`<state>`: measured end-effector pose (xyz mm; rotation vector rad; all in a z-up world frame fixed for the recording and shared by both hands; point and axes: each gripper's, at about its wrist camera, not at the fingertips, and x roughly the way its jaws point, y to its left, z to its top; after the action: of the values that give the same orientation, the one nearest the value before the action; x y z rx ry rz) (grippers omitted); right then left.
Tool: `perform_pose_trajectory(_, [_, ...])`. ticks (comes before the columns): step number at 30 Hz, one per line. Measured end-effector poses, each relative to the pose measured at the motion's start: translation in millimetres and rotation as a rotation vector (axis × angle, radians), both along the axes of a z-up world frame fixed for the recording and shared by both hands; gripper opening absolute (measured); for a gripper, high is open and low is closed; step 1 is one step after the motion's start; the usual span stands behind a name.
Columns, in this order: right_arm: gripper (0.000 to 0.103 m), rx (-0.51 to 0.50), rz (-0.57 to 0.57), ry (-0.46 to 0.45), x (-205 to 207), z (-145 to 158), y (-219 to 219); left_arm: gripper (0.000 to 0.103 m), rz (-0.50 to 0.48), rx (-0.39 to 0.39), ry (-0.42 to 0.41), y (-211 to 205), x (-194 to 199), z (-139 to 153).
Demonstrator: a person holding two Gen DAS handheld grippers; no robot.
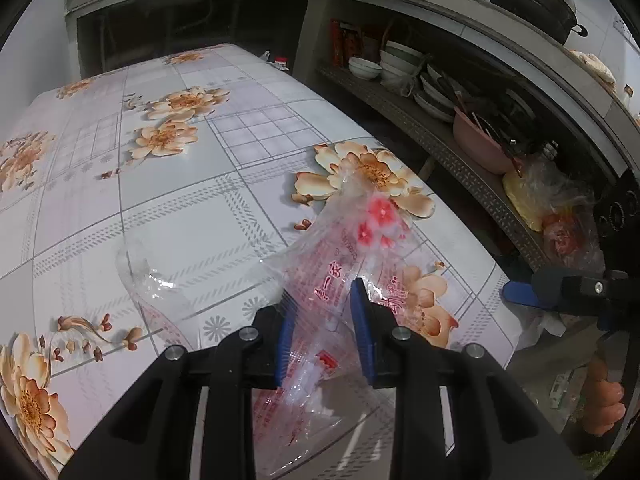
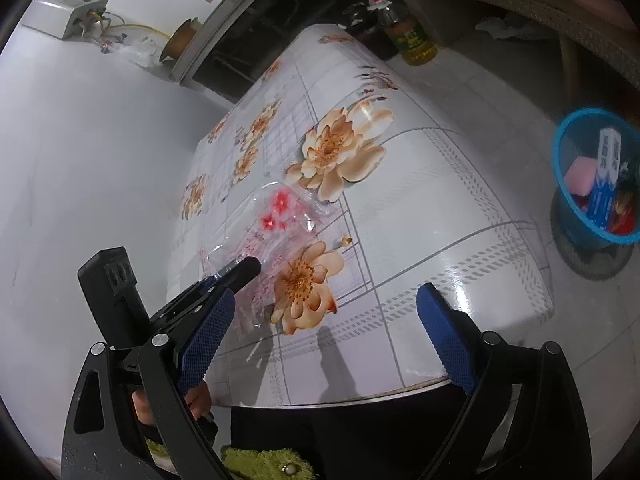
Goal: Collect trash
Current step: 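Grasp the clear red-printed plastic bag with the left gripper, then grasp the bag's other end with the right gripper while the left holds it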
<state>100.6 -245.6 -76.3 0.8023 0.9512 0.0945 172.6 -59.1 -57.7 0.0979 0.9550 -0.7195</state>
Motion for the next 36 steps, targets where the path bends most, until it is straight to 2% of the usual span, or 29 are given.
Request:
perform_pose_trajectory(10, [0.088, 0.119, 0.024, -0.016, 22, -12, 0, 0.027, 0.012, -0.049, 0.041, 7, 3, -5])
perform_pose_trajectory(17, [0.088, 0.134, 0.059, -0.032, 53, -12, 11, 0.027, 0.015, -0.070, 0.061, 9, 4, -6])
perform_pose_trajectory(24, [0.084, 0.098, 0.092, -0.031, 82, -12, 30, 0.027, 0.018, -0.097, 0.073, 11, 4, -7])
perform_pose_trajectory(27, [0.075, 0.066, 0.079, -0.036, 85, -12, 34, 0.027, 0.019, -0.113, 0.079, 13, 4, -8])
perform_pose_trajectory(29, [0.065, 0.041, 0.071, -0.038, 83, -13, 34, 0.027, 0.016, -0.133, 0.091, 15, 4, -8])
perform_pose_trajectory(33, [0.057, -0.022, 0.075, -0.029, 77, -12, 38, 0.026, 0.005, -0.191, 0.128, 18, 5, -9])
perform_pose_trajectory(36, [0.046, -0.029, 0.067, -0.018, 74, -14, 39, 0.026, 0.004, -0.217, 0.140, 19, 3, -9])
